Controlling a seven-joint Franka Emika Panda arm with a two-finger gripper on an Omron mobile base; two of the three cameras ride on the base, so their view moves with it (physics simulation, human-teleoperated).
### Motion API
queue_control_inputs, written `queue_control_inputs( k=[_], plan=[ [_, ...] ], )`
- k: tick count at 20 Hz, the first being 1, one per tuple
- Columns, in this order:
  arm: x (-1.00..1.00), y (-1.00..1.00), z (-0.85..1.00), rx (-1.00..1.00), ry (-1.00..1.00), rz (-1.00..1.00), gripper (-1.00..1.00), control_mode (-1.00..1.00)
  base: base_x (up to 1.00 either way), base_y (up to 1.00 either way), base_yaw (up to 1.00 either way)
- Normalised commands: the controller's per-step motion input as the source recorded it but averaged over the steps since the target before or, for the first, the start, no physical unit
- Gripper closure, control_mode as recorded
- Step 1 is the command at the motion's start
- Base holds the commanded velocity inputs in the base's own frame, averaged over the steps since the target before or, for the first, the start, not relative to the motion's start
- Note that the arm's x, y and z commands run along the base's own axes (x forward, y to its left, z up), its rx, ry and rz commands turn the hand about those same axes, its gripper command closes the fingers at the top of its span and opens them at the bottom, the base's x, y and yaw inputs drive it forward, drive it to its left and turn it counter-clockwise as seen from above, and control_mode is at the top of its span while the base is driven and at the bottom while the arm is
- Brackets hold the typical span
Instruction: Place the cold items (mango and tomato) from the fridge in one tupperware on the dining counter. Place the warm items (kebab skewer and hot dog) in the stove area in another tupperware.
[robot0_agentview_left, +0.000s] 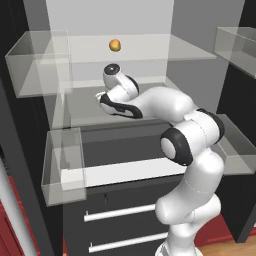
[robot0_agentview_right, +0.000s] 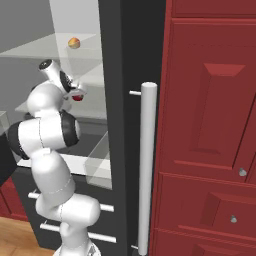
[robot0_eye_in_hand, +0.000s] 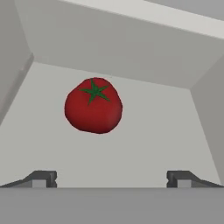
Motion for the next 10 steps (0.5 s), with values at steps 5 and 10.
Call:
queue_control_inputs(
  k=[5, 10],
  plan=[
    [0.26, 0.02, -0.08, 0.0, 0.0, 0.0, -1.0, -1.0, 0.0, 0.0, 0.0],
    [0.27, 0.01, -0.12, 0.0, 0.0, 0.0, -1.0, -1.0, 0.0, 0.0, 0.0]
  ],
)
